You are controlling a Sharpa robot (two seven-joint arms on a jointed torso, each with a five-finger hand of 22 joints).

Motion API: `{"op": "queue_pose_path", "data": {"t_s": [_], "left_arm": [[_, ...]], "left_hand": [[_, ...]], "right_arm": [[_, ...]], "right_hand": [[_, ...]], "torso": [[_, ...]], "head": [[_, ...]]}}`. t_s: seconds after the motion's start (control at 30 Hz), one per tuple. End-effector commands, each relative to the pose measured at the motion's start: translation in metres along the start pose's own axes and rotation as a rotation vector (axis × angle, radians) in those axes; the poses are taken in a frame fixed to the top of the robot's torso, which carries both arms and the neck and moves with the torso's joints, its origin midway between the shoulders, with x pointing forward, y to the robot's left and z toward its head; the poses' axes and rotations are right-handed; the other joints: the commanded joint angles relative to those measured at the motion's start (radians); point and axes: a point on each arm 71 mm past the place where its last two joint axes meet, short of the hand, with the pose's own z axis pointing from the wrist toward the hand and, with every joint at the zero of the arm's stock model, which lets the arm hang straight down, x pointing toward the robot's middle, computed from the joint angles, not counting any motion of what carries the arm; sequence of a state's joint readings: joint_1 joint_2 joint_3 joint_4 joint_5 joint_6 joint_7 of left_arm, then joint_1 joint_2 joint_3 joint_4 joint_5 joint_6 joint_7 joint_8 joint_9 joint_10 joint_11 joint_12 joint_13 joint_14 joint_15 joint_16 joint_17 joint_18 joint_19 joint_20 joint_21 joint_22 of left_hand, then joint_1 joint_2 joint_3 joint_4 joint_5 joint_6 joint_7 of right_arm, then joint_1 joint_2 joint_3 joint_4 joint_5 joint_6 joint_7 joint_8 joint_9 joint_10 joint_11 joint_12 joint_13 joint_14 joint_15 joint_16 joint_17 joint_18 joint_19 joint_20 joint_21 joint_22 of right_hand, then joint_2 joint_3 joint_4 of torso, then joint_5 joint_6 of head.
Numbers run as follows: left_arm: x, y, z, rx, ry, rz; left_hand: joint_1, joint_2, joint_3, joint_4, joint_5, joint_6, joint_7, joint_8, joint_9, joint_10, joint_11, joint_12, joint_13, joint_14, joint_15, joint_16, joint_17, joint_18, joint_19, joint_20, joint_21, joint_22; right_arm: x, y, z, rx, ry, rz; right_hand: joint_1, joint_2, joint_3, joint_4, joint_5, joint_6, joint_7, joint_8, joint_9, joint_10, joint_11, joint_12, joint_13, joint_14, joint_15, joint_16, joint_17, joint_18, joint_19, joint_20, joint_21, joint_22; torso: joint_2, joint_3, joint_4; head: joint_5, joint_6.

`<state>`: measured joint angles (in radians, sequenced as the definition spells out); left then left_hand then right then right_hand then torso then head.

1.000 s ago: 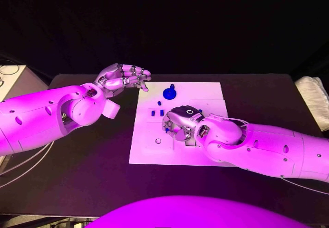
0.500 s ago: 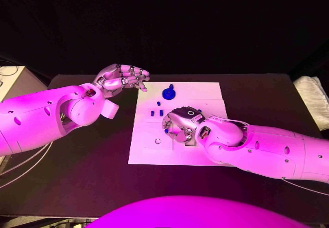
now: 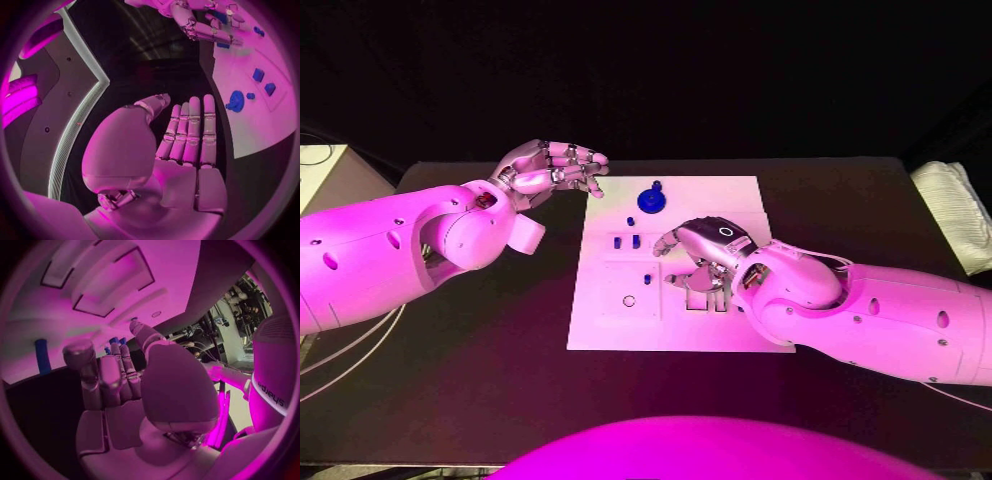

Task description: Assemble the parts on the task board

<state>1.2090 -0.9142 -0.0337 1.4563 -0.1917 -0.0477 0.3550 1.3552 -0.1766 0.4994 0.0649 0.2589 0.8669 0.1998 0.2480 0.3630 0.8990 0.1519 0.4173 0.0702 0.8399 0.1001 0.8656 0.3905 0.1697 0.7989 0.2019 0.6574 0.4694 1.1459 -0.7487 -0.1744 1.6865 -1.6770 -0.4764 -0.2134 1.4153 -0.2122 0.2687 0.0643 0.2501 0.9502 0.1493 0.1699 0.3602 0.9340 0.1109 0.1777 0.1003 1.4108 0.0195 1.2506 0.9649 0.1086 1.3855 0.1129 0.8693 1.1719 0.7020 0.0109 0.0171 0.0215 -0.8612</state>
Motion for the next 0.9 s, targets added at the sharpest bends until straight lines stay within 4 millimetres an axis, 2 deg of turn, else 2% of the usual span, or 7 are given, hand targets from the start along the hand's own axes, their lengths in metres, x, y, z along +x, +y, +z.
{"op": "queue_pose_path", "data": {"t_s": [0.03, 0.2, 0.37, 0.47, 0.57, 0.7, 0.9], "left_arm": [[0.0, 0.0, 0.0, -0.006, -0.005, -0.003], [0.0, 0.0, 0.0, -0.004, -0.002, -0.004], [0.001, -0.001, -0.001, 0.002, 0.005, -0.006], [0.002, -0.001, 0.0, 0.005, 0.01, -0.008], [0.003, -0.001, 0.0, 0.009, 0.013, -0.009], [0.004, -0.001, 0.0, 0.009, 0.016, -0.01], [0.004, -0.001, -0.001, 0.008, 0.017, -0.011]], "left_hand": [[0.01, 0.003, 0.001, 0.002, 0.006, -0.002, 0.004, -0.003, -0.001, 0.004, 0.003, -0.006, -0.001, 0.006, 0.0, -0.005, -0.001, 0.012, 0.008, 0.001, -0.003, -0.001], [0.014, 0.002, 0.001, 0.0, 0.006, -0.003, 0.005, -0.003, -0.002, 0.004, 0.003, -0.008, -0.001, 0.01, -0.001, -0.004, -0.002, 0.012, 0.015, -0.001, 0.002, 0.002], [0.019, 0.002, -0.003, -0.004, 0.005, -0.005, 0.005, -0.005, -0.006, 0.009, 0.002, -0.015, -0.001, 0.024, -0.006, -0.004, -0.007, 0.013, 0.056, -0.012, 0.046, 0.028], [0.019, -0.002, -0.004, -0.005, 0.006, -0.01, 0.008, -0.008, -0.008, 0.007, 0.003, -0.019, -0.001, 0.021, -0.005, -0.009, -0.01, 0.011, 0.055, -0.013, 0.052, 0.033], [0.019, -0.002, -0.004, -0.005, 0.006, -0.011, 0.008, -0.009, -0.008, 0.007, 0.003, -0.019, -0.001, 0.02, -0.004, -0.01, -0.011, 0.011, 0.054, -0.013, 0.052, 0.034], [0.019, -0.002, -0.004, -0.005, 0.006, -0.011, 0.008, -0.009, -0.009, 0.007, 0.004, -0.02, -0.001, 0.019, -0.004, -0.011, -0.011, 0.011, 0.052, -0.013, 0.052, 0.034], [0.019, 0.001, -0.004, -0.004, 0.006, -0.013, 0.008, -0.01, -0.011, 0.006, 0.004, -0.024, -0.001, 0.024, -0.005, -0.01, -0.013, 0.012, 0.065, -0.015, 0.075, 0.049]], "right_arm": [[-0.008, -0.003, -0.007, -0.017, -0.018, 0.015], [-0.027, -0.021, -0.017, 0.024, 0.018, -0.026], [-0.045, -0.041, -0.024, 0.073, 0.029, -0.078], [-0.053, -0.056, -0.025, 0.105, 0.046, -0.11], [-0.055, -0.064, -0.023, 0.123, 0.059, -0.126], [-0.053, -0.07, -0.02, 0.139, 0.09, -0.142], [-0.046, -0.074, -0.015, 0.164, 0.168, -0.165]], "right_hand": [[0.021, 0.005, 0.005, 0.013, -0.003, 0.016, 0.005, -0.004, -0.004, 0.021, -0.008, 0.027, -0.001, 0.004, -0.005, 0.013, 0.009, 0.015, 0.014, -0.003, 0.019, 0.01], [0.006, -0.013, 0.033, 0.037, -0.014, 0.016, -0.002, -0.015, -0.014, 0.076, -0.02, 0.068, -0.002, 0.049, -0.016, 0.07, 0.096, -0.005, 0.058, -0.015, 0.13, 0.072], [0.0, -0.024, 0.029, 0.044, -0.022, 0.013, -0.005, -0.019, -0.016, 0.07, -0.021, 0.065, -0.007, 0.054, -0.017, 0.074, 0.102, -0.006, 0.063, -0.017, 0.139, 0.077], [0.001, -0.028, 0.021, 0.05, -0.031, 0.012, -0.024, -0.022, -0.018, 0.061, -0.019, 0.063, -0.012, 0.052, -0.013, 0.068, 0.091, -0.005, 0.061, -0.02, 0.128, 0.071], [0.007, -0.026, 0.003, 0.06, -0.037, 0.005, -0.038, -0.029, -0.021, 0.043, -0.016, 0.057, -0.019, 0.046, -0.011, 0.062, 0.08, -0.003, 0.055, -0.017, 0.112, 0.064], [0.016, -0.023, -0.006, 0.063, -0.039, 0.001, -0.041, -0.033, -0.023, 0.035, -0.014, 0.056, -0.022, 0.046, -0.009, 0.063, 0.082, -0.003, 0.054, -0.016, 0.109, 0.063], [0.04, -0.011, -0.043, 0.083, -0.051, 0.001, -0.048, -0.04, -0.026, 0.007, -0.006, 0.052, -0.031, 0.025, -0.003, 0.043, 0.042, 0.005, 0.035, -0.008, 0.05, 0.032]], "torso": [[-0.001, -0.001, -0.0004], [0.001, -0.0002, -0.0047], [0.001, -0.0021, -0.0065], [0.0, -0.0034, -0.0069], [0.001, -0.0042, -0.0059], [0.002, 0.0001, -0.0037], [0.004, -0.0034, -0.0044]], "head": [[-0.005, 0.005], [-0.011, 0.012], [-0.016, 0.021], [-0.018, 0.026], [-0.019, 0.026], [-0.017, 0.026], [-0.016, 0.024]]}}
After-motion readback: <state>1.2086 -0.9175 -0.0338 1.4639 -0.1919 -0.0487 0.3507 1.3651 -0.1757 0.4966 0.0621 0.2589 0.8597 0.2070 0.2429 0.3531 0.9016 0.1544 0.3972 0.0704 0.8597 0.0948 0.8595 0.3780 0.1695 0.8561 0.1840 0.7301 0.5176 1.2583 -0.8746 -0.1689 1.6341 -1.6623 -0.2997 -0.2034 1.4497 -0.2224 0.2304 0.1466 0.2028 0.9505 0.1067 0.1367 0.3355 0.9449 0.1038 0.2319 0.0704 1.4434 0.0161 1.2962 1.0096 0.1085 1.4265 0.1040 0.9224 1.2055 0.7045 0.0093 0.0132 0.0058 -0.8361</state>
